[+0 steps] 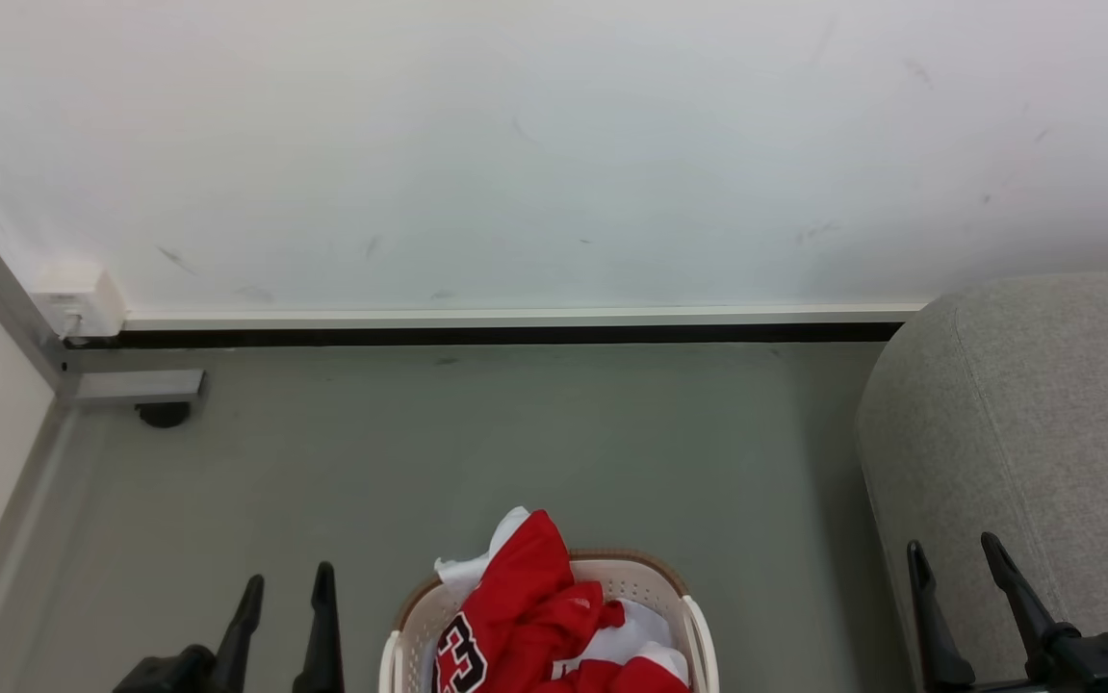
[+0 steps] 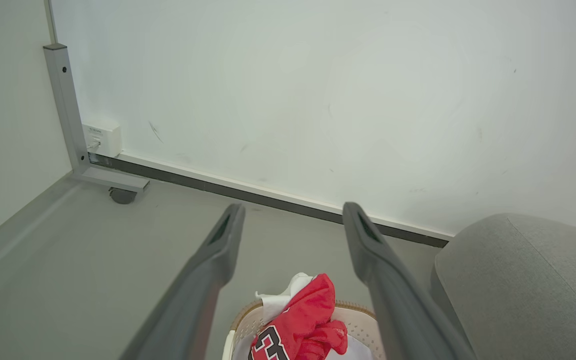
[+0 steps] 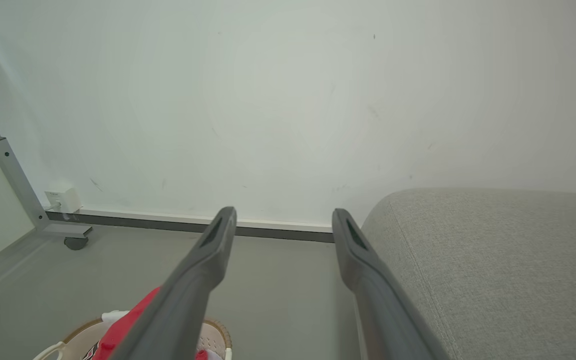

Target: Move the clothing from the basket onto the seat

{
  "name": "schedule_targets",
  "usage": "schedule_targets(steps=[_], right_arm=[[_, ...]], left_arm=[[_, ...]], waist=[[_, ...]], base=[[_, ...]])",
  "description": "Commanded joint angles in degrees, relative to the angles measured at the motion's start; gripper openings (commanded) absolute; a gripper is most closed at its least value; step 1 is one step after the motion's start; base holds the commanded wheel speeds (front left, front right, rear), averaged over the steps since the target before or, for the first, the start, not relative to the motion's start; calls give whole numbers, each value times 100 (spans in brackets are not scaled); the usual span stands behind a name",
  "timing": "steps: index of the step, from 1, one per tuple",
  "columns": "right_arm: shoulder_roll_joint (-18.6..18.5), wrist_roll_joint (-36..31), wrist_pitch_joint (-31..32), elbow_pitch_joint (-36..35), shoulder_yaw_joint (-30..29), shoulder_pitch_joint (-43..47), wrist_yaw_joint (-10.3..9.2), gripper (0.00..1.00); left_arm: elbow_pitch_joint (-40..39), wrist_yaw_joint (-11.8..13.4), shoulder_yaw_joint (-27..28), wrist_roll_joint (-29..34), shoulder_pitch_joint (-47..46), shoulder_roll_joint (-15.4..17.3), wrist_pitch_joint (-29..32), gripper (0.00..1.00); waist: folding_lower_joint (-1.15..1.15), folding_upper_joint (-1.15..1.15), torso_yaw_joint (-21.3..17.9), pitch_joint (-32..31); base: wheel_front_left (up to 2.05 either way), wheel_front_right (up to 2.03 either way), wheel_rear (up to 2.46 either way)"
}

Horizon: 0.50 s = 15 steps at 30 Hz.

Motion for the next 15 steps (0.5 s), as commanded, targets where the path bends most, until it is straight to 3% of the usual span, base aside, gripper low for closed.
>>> schedule_targets(steps=[1,15], right_arm=[[-14,-122,-64,2,-9,41,-11,100],[-11,-406,-153,0,36,54,-12,100]], left_arm=[[-6,19,10,138,58,49,-57,100],[7,-32,15,546,105,51,-140,100]], waist=[[0,0,-7,0],[0,0,-111,27]], base=[[0,0,0],[0,0,0]])
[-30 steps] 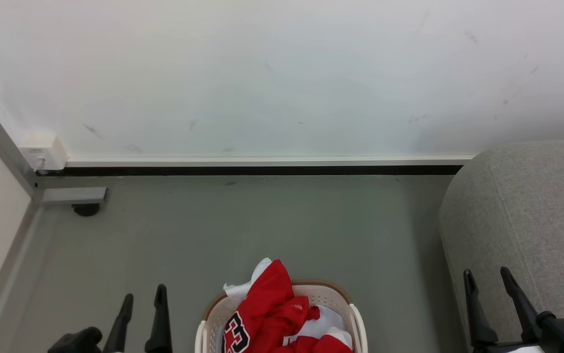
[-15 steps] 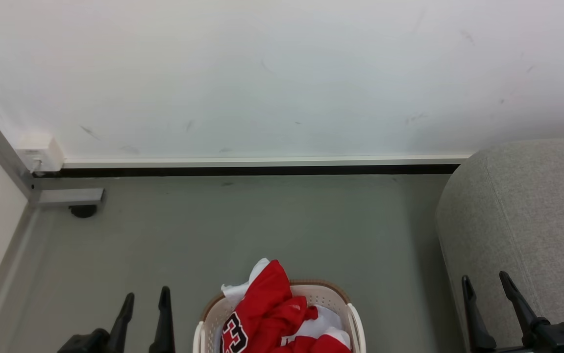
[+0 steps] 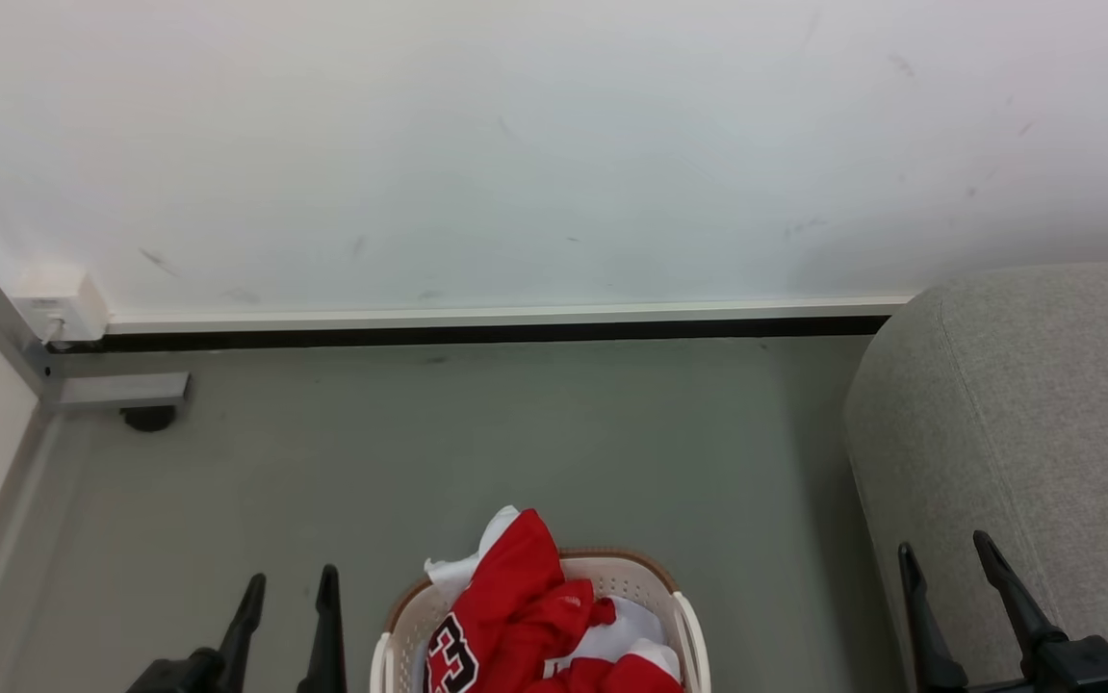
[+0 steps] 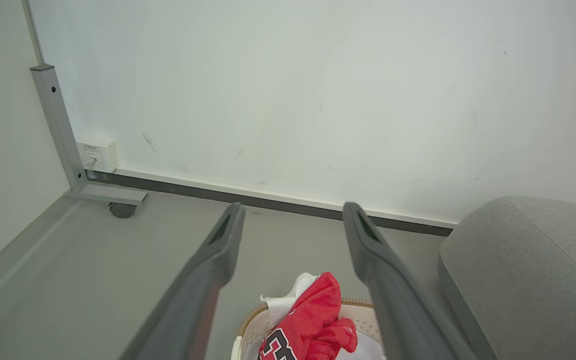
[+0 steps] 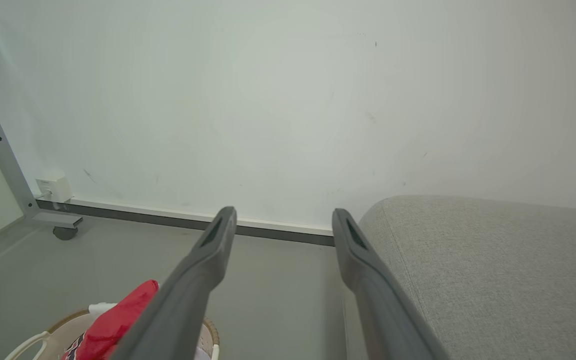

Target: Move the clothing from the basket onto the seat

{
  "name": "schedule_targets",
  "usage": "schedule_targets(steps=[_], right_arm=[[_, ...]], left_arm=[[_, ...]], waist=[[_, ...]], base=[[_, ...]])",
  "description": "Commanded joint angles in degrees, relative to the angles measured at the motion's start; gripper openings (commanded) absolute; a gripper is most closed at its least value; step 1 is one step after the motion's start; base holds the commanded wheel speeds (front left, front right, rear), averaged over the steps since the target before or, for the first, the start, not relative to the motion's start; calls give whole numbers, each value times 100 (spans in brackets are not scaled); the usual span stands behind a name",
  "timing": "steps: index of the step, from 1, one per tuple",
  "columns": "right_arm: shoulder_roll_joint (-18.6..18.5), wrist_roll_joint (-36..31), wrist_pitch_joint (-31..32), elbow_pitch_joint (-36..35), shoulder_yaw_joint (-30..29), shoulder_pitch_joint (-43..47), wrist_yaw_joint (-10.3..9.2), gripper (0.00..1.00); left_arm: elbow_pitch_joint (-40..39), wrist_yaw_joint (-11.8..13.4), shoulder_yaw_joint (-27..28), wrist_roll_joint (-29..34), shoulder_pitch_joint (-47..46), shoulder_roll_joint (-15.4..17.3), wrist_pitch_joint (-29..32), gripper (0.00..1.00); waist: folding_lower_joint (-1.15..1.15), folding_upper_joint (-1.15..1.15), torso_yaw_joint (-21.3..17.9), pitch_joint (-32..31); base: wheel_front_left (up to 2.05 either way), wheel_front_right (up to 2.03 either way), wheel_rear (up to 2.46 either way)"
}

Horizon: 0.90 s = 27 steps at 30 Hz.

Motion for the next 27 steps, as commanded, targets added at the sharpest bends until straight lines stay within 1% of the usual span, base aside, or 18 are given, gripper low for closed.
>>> schedule_targets(steps=[1,5,9,17,21,27], right_arm=[[-11,-12,-20,-22,9,55,-12,100],[-10,52,-20,-38,55,28,-12,100],[-10,131,-19,-63,135,-101,-12,100],[-10,309,-11,-303,266,-388,-12,100],[-10,476,-10,-437,292,-597,-12,100],[-8,737,-10,-606,463,-989,-12,100]], left_arm=[[0,-18,23,100,80,46,-4,100],[-8,-28,34,116,75,44,-4,100],[-16,-52,36,139,35,42,-4,100],[147,-240,-25,448,-378,44,-4,100],[593,-339,-204,628,-798,133,-3,100],[1686,-431,-681,889,-1659,339,46,100]], waist=[[0,0,-14,7],[0,0,-76,53],[0,0,-221,204],[0,0,-630,904],[0,0,-846,1416],[0,0,-1167,2174]], base=[[0,0,0],[0,0,0],[0,0,0],[0,0,0],[0,0,0],[0,0,0]])
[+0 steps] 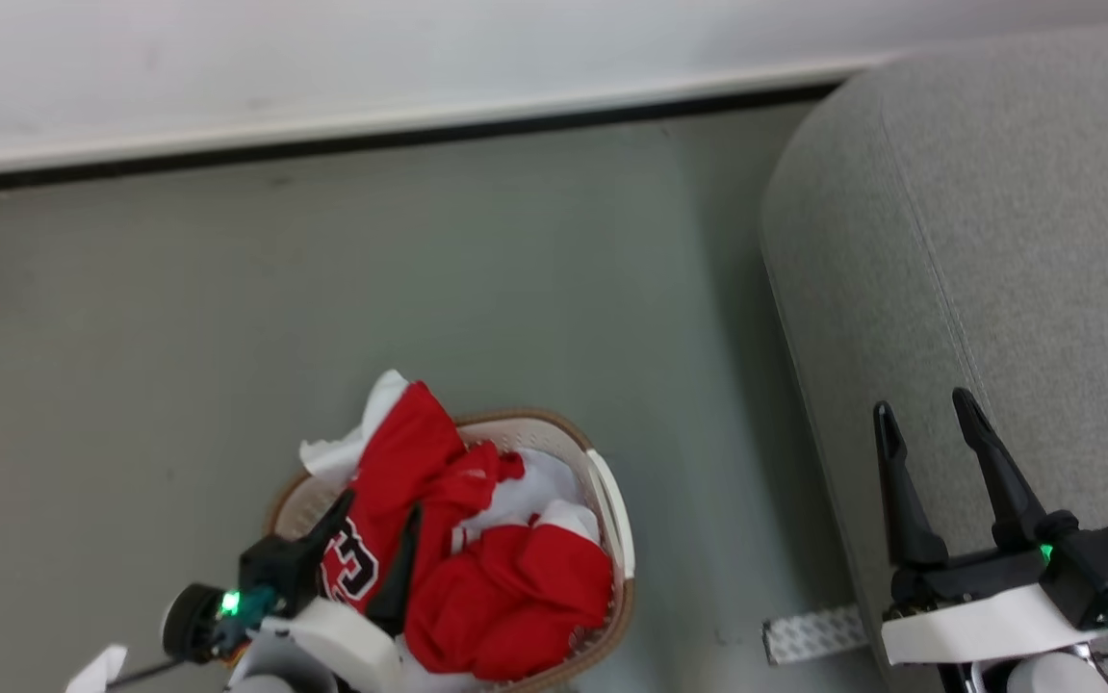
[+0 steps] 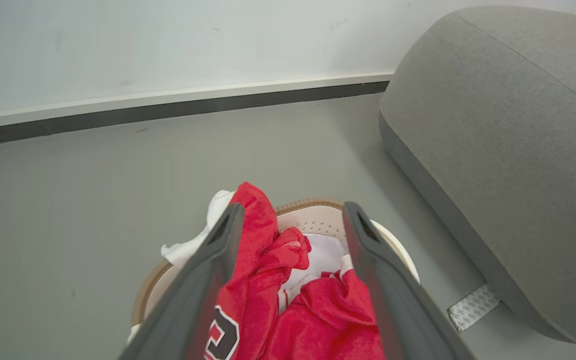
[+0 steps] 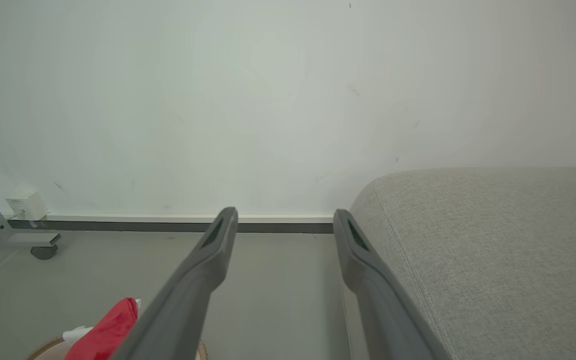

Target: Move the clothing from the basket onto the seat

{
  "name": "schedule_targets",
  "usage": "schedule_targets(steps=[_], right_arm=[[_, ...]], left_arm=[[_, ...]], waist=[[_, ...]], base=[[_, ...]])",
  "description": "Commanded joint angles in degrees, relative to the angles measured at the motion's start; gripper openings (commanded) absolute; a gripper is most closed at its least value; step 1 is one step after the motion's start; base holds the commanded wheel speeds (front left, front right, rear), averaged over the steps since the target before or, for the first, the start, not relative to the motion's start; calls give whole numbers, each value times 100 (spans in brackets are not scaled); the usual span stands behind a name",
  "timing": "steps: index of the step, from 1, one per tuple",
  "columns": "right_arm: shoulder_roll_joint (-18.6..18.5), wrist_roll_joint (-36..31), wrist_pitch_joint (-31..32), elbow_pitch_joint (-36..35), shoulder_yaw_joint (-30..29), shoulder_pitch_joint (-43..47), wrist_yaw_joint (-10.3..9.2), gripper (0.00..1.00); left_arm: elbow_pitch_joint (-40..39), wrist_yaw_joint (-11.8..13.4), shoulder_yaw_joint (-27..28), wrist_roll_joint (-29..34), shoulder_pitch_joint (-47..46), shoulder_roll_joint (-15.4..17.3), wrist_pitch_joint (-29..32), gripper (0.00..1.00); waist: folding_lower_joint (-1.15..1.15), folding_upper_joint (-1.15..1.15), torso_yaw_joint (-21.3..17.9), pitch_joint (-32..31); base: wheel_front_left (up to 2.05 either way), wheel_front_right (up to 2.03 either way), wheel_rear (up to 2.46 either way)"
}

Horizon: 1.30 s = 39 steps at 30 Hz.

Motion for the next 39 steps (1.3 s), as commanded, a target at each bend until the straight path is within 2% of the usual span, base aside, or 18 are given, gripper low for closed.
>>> schedule_targets(steps=[1,12,20,31,32,33,39], right_arm=[[-6,72,2,-59,58,-152,-12,100],[-5,358,2,-301,175,-723,-12,100],[-4,475,2,-454,207,-888,-12,100],[-4,522,2,-623,239,-1091,-12,100],[-7,524,2,-632,225,-1094,-12,100],[-5,519,2,-634,214,-1091,-12,100],[-4,442,3,-575,105,-1003,-12,100]], left_arm=[[230,-11,-98,64,-256,101,72,100],[1531,-66,-849,238,-1372,372,641,100],[1888,-55,-1443,-111,-1901,480,732,100],[2337,-56,-2285,-615,-2614,909,1065,100],[2400,-57,-2457,-752,-2652,881,1047,45],[2407,-57,-2554,-833,-2672,861,1017,2],[2393,-56,-2995,-1317,-2721,722,766,0]], waist=[[-1,0,-366,575],[-1,0,-852,1668],[-1,0,-957,2263],[-1,0,-1111,3015],[-1,0,-1134,3059],[-1,0,-1136,3067],[-1,0,-1015,2937]], base=[[0,0,0],[0,0,0],[0,0,0],[0,0,0],[0,0,0],[0,0,0],[0,0,0]])
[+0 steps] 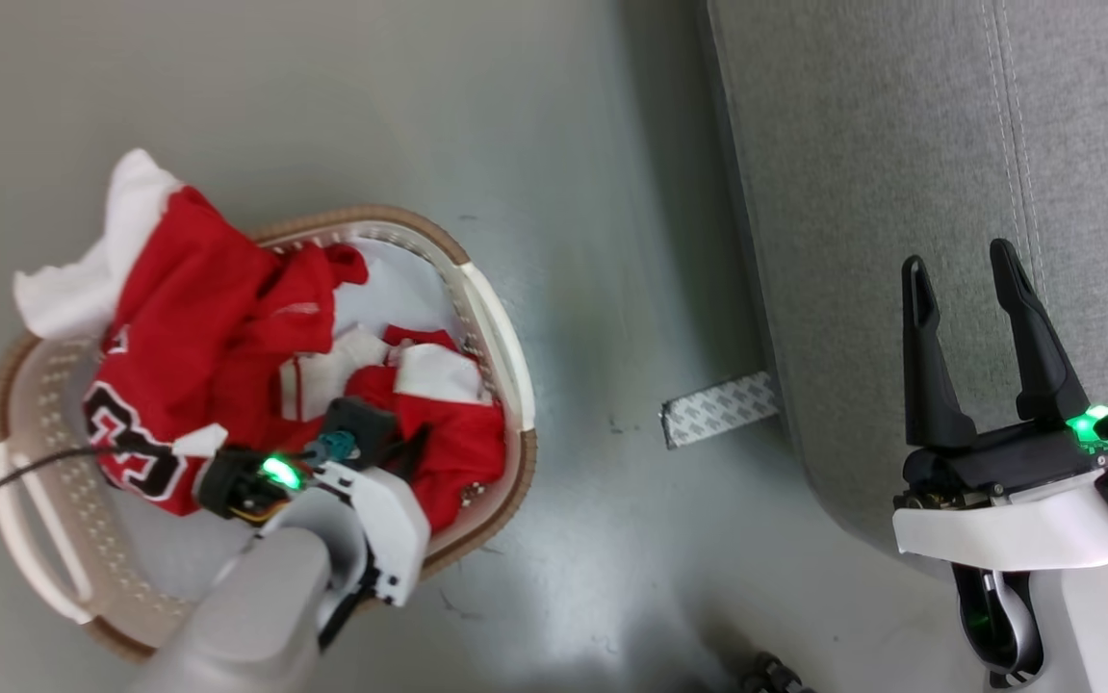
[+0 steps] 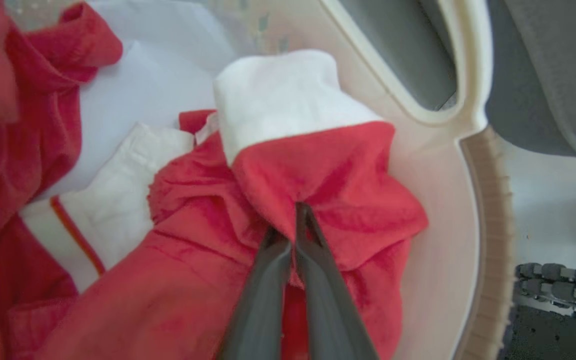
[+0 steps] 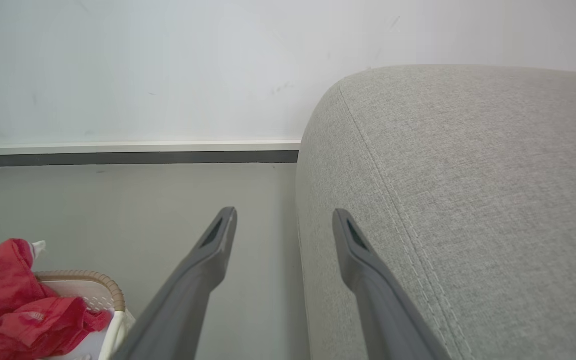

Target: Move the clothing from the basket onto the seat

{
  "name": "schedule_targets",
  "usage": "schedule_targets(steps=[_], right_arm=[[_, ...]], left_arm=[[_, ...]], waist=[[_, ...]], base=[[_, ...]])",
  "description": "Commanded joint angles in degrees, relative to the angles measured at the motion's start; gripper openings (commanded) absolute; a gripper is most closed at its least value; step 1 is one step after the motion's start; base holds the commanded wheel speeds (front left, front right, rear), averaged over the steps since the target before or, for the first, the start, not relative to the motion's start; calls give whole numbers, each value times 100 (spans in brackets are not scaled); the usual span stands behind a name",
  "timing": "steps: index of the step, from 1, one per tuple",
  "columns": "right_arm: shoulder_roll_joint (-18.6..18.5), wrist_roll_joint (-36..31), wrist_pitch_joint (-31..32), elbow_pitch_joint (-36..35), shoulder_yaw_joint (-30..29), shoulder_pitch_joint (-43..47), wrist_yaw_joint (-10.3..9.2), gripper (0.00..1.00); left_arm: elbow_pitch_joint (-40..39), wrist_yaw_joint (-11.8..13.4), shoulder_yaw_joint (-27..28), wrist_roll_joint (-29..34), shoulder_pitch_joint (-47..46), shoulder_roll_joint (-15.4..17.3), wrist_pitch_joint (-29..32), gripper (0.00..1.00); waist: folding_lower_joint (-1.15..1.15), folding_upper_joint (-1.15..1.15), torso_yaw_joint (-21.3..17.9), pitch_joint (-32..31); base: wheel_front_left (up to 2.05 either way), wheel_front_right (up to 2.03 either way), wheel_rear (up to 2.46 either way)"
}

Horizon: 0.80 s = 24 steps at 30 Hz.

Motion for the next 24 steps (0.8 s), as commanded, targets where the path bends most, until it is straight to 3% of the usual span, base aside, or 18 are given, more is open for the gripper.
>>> schedule_targets(steps=[1,12,21,24], right_arm=[[-5,-47,3,30,-8,16,-12,100],[-10,-421,3,348,-107,405,-12,100],[-12,-692,3,705,43,922,-12,100],[-9,-683,3,754,159,1026,-12,100]], left_arm=[[-22,13,-41,-130,-51,-15,-79,0],[-882,13,-602,-1397,460,-356,-710,0],[-1817,35,-640,-1836,942,-238,-767,0],[-2195,173,-573,-1909,1062,-151,-709,0]], waist=[[-1,0,89,-127],[-1,0,857,-1821],[-1,0,1461,-3392],[-1,0,1557,-3714]], base=[[0,0,0],[0,0,0],[0,0,0],[0,0,0]])
